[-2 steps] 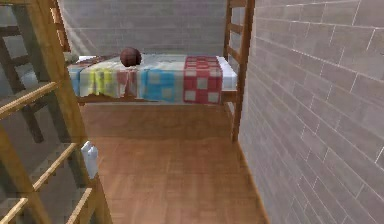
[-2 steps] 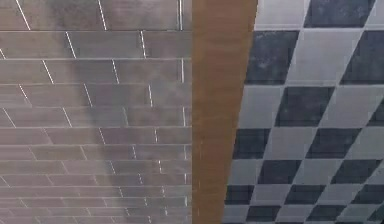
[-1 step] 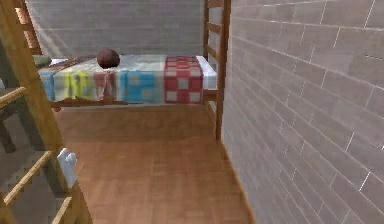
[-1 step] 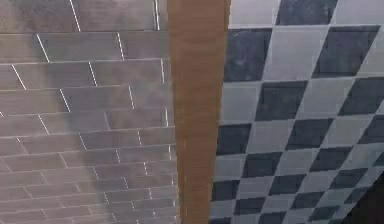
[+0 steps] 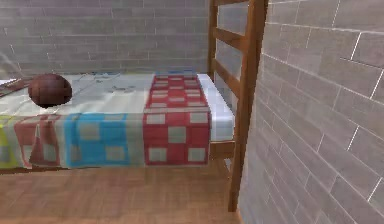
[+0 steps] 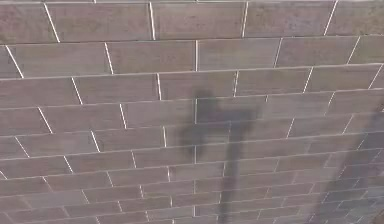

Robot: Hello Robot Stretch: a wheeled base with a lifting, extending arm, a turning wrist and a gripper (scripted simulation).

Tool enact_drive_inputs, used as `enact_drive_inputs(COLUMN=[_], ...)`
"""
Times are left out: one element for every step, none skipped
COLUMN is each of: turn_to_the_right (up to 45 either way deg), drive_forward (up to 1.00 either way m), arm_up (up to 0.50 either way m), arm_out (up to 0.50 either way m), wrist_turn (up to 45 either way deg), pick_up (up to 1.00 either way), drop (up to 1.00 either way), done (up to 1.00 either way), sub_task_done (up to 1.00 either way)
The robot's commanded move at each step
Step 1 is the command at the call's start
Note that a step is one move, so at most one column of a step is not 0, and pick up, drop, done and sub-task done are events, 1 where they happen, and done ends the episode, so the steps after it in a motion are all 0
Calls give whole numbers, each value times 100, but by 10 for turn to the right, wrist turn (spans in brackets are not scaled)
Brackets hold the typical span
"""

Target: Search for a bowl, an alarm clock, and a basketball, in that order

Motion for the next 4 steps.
enact_drive_inputs(turn_to_the_right=[330, 0, -450, -450], drive_forward=[0, 5, 0, 0], arm_up=[0, 0, 0, 0], arm_out=[0, 0, 0, 0], wrist_turn=[0, 0, 0, 0], pick_up=[0, 0, 0, 0], drop=[0, 0, 0, 0], done=[0, 0, 0, 0], sub_task_done=[0, 0, 0, 0])
